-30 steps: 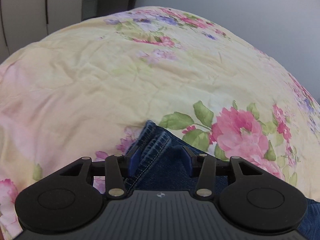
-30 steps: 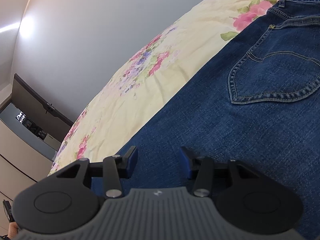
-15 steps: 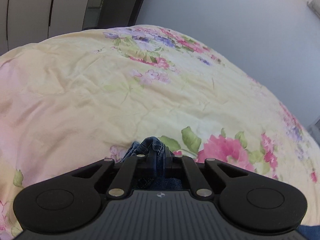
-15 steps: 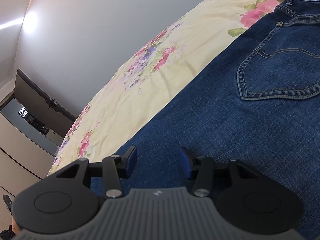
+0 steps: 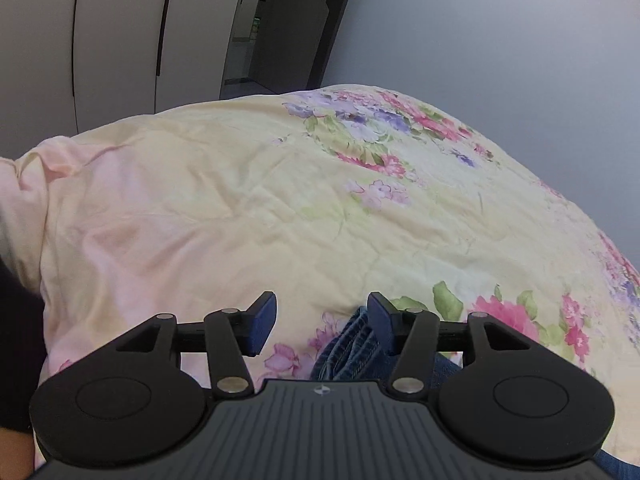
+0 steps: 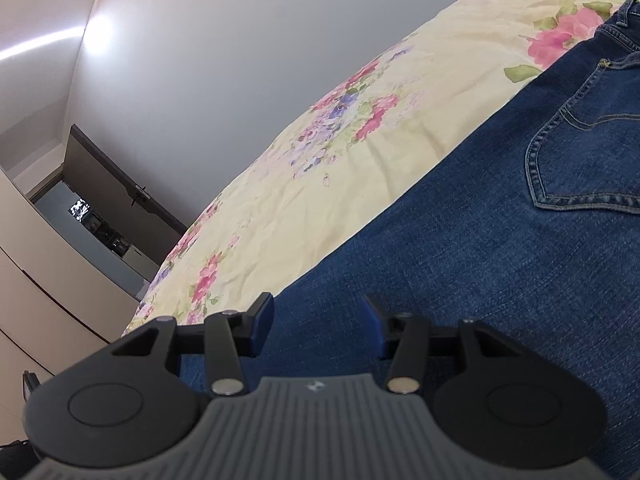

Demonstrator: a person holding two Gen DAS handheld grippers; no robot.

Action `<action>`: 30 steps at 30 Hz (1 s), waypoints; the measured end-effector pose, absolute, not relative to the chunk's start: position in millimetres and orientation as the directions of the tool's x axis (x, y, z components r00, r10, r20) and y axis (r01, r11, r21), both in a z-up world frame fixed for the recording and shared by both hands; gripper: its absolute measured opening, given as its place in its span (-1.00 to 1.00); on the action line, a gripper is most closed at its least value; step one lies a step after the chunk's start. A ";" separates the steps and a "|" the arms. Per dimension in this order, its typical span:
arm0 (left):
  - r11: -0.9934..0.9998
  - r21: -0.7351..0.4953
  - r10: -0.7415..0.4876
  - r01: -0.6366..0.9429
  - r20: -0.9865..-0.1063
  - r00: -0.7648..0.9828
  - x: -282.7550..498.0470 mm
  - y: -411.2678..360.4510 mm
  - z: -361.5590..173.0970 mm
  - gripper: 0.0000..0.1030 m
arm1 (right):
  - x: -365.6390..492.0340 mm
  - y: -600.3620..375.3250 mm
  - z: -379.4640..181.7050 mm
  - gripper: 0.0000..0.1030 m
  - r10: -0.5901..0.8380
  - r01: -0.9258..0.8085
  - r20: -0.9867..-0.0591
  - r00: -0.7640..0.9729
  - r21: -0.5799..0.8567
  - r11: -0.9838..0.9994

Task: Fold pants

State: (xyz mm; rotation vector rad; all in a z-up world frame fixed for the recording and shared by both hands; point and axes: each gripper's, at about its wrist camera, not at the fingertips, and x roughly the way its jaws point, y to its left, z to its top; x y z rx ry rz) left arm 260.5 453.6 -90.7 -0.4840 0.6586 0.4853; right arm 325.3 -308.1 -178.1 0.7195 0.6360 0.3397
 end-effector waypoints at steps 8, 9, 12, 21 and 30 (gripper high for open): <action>0.786 -0.303 0.191 -0.540 -0.710 0.677 202.9 439.3 -108.4 0.36 | 318.8 -305.0 -173.0 -0.11 0.505 -0.091 -0.411 0.759 0.701 0.707; 0.782 -0.308 0.181 -0.541 -0.718 0.672 202.9 439.3 -111.5 0.36 | 318.4 -305.2 -172.5 -0.11 0.504 -0.091 -0.410 0.760 0.700 0.708; 0.778 -0.347 0.108 -0.524 -0.747 0.656 210.9 439.2 -121.2 0.35 | 318.2 -306.9 -172.5 -0.11 0.498 -0.085 -0.411 0.764 0.700 0.709; 0.637 -0.444 0.138 -0.630 -0.739 0.660 194.8 451.7 -137.2 -0.83 | 318.0 -303.9 -175.6 -0.11 0.497 -0.082 -0.430 0.754 0.689 0.720; 0.697 -0.275 0.255 -0.663 -0.768 0.587 190.5 440.8 -147.9 -0.25 | 320.9 -253.6 -184.0 -0.21 0.293 -0.153 -0.657 0.694 0.262 0.953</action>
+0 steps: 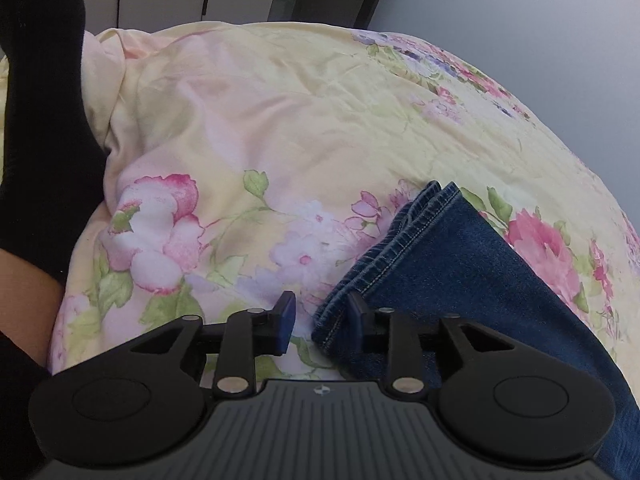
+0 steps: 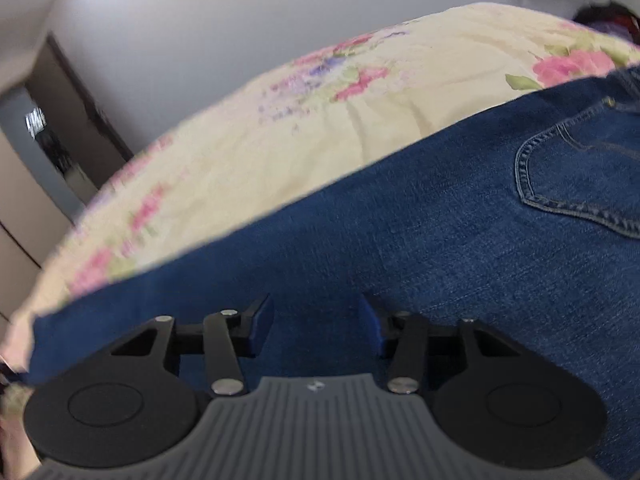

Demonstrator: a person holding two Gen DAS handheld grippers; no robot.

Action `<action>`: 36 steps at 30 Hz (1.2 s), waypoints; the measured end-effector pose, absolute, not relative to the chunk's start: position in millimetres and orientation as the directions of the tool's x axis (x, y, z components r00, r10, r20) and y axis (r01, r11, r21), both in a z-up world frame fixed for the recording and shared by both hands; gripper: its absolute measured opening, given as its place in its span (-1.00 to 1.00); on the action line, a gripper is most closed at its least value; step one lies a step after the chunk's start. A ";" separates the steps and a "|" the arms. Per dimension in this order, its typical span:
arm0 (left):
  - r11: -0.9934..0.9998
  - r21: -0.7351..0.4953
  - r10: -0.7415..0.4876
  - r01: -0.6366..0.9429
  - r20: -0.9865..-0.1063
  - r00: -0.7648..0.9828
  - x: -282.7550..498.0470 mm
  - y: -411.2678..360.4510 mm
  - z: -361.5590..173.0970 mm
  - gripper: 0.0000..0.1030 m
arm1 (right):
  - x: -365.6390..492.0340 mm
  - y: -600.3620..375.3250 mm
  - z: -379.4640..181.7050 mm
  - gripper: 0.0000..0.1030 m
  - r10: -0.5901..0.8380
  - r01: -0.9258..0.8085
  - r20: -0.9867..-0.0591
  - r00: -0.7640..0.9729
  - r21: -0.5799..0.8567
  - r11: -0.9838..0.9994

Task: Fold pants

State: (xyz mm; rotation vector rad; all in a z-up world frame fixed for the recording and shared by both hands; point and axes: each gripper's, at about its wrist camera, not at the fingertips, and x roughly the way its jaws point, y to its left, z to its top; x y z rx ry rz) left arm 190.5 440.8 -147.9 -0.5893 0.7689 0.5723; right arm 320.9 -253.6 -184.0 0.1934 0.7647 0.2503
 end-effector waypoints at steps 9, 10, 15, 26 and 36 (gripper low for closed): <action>0.654 -0.371 0.226 -0.659 -0.736 0.638 153.6 420.3 -133.1 0.17 | 289.5 -200.7 -166.2 0.19 0.102 -0.226 -0.605 0.790 -0.133 0.965; 0.655 -0.393 0.199 -0.645 -0.734 0.649 153.1 416.6 -134.6 0.17 | 292.9 -198.5 -173.6 0.24 0.081 -0.229 -0.649 0.757 -0.147 0.962; 0.596 -0.543 0.043 -0.592 -0.714 0.699 159.2 408.9 -154.9 0.43 | 281.6 -193.3 -171.7 0.24 0.098 -0.246 -0.635 0.766 -0.149 0.958; 0.322 -0.767 0.017 -0.555 -0.582 0.813 177.5 432.2 -196.2 0.59 | 227.0 -118.2 -144.8 0.24 0.347 -0.461 -0.542 0.765 -0.086 0.883; 0.220 -0.830 -0.022 -0.513 -0.530 0.848 182.3 447.4 -206.2 -0.24 | 231.1 35.6 -153.8 -0.51 0.550 -0.646 -0.581 0.600 0.054 0.762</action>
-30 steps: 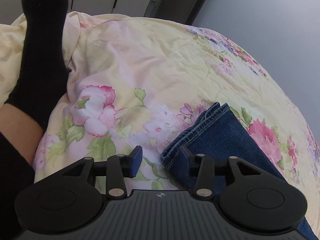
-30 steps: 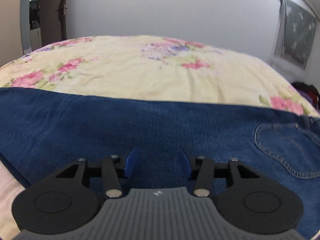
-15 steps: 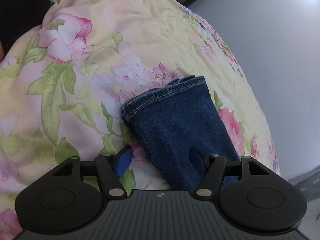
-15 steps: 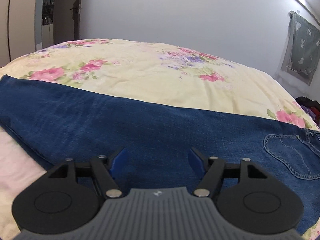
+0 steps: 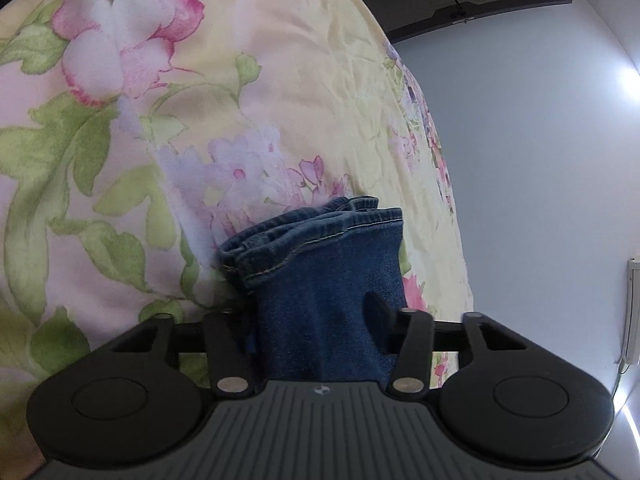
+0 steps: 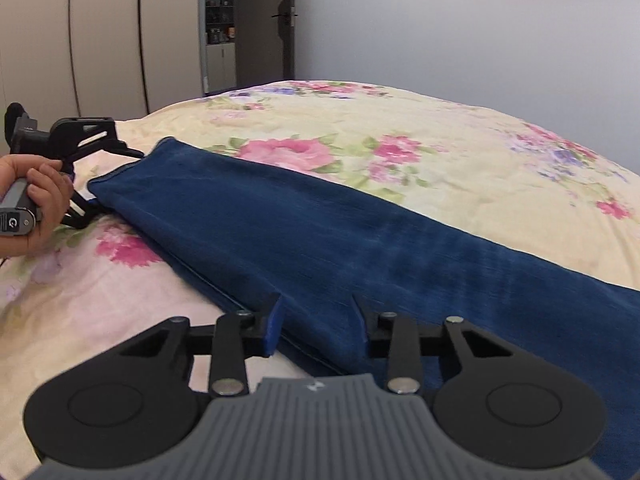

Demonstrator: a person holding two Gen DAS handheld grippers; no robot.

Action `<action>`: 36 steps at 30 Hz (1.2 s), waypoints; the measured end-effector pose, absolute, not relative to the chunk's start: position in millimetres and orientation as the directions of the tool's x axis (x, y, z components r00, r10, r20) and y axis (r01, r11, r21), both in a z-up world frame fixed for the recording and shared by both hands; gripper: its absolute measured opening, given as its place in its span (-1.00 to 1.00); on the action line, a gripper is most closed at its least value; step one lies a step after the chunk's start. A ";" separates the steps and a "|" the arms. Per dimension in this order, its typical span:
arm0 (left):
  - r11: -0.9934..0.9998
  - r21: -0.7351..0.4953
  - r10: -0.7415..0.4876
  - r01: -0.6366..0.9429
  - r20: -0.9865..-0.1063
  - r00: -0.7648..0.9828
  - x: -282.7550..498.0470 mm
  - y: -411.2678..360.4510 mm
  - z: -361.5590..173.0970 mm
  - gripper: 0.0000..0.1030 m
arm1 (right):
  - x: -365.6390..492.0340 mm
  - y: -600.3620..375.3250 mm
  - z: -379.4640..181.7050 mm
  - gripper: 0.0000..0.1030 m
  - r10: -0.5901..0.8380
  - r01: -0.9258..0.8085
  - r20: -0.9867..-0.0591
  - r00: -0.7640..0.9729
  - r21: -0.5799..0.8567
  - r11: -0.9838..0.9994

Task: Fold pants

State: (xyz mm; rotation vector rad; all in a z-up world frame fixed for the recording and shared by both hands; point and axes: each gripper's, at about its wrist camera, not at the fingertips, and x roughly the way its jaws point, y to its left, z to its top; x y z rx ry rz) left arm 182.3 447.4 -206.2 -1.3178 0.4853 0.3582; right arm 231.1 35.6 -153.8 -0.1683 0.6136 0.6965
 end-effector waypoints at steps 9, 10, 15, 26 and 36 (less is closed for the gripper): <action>0.297 -0.820 -0.005 -0.489 -0.513 0.858 174.5 440.2 -201.0 -0.69 | 253.6 112.3 -190.0 -0.75 0.486 -0.608 -0.670 0.562 0.064 0.792; 0.309 -0.822 0.002 -0.478 -0.502 0.865 173.4 438.4 -198.2 -0.72 | 253.5 109.6 -186.9 -0.75 0.493 -0.606 -0.666 0.559 0.078 0.792; 0.422 -0.800 0.058 -0.427 -0.446 0.893 171.7 419.2 -167.8 -0.85 | 250.1 81.1 -170.5 -0.69 0.542 -0.593 -0.635 0.551 0.159 0.789; 0.882 -0.461 -0.046 -0.101 -0.296 0.954 189.3 303.9 -80.2 -0.87 | 241.2 -5.8 -138.3 -0.57 0.561 -0.538 -0.553 0.616 0.225 0.813; 0.973 0.045 -0.194 0.225 -0.366 0.910 192.4 137.5 -93.4 -0.86 | 254.2 -108.4 -141.9 -0.56 0.479 -0.395 -0.552 0.683 0.273 0.877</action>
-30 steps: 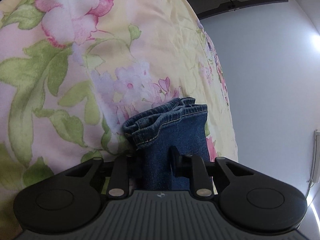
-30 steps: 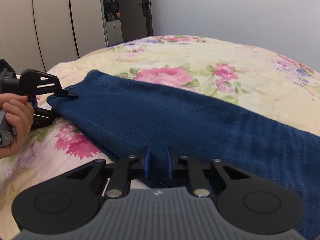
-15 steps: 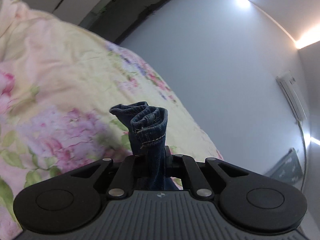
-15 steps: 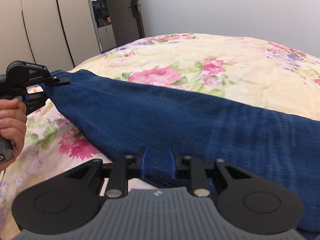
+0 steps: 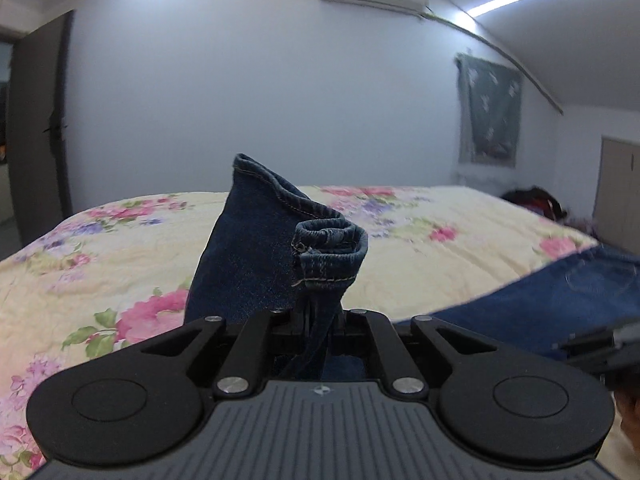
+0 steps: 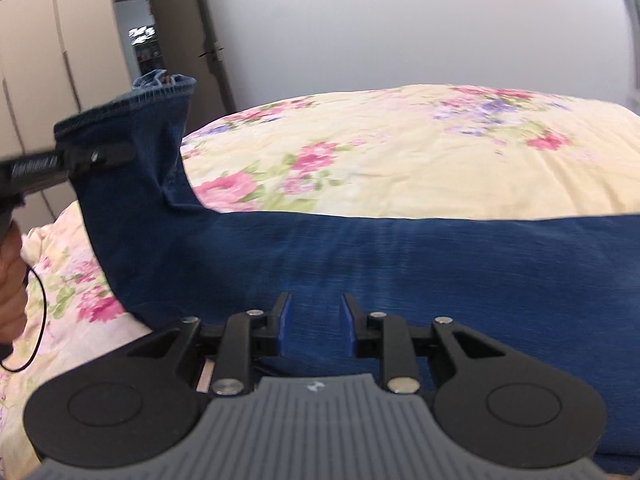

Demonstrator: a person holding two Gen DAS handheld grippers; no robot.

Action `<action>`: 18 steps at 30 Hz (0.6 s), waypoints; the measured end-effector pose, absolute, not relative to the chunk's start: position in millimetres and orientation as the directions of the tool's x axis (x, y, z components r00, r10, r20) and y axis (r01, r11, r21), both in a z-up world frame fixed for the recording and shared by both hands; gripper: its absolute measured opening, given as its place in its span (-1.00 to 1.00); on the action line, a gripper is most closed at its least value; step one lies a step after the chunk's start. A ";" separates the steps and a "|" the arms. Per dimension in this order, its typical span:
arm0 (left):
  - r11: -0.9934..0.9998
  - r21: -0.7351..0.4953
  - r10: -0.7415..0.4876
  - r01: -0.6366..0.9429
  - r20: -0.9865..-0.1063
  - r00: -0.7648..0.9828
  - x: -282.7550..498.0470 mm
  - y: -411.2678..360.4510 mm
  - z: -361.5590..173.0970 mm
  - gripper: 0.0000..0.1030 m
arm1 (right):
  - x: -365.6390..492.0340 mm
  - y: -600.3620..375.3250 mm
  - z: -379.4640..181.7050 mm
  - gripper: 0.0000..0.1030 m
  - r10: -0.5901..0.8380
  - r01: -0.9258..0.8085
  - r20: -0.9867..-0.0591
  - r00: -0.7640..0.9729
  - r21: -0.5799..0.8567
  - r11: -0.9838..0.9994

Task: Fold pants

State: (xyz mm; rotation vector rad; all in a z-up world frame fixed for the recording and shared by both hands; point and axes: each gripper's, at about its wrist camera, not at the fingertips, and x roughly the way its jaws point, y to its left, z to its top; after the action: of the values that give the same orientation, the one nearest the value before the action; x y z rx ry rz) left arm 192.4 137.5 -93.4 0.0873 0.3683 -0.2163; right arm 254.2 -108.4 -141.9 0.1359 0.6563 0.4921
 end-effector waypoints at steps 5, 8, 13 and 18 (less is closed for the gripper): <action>0.927 0.178 -0.190 0.331 -0.539 0.821 194.8 70.7 -144.9 -0.82 | 265.3 -143.8 -154.8 -0.53 0.445 -0.273 -0.574 0.688 0.364 0.891; 0.895 0.258 -0.118 0.363 -0.649 0.752 201.0 54.0 -184.3 -0.71 | 266.3 -150.1 -152.7 -0.53 0.438 -0.265 -0.567 0.697 0.365 0.893; 0.875 0.293 -0.125 0.384 -0.631 0.766 185.5 50.4 -174.8 -0.06 | 271.1 -149.0 -152.2 -0.40 0.469 -0.277 -0.568 0.676 0.395 0.876; 0.876 0.224 -0.207 0.428 -0.626 0.752 168.3 76.7 -145.5 0.40 | 286.8 -137.5 -149.0 -0.27 0.551 -0.281 -0.575 0.604 0.494 0.823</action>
State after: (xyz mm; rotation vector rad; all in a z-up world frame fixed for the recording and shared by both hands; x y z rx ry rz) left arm 168.3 76.7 -145.5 0.3698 0.6306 -0.3550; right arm 286.8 -137.5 -149.0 0.3753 0.7850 0.4945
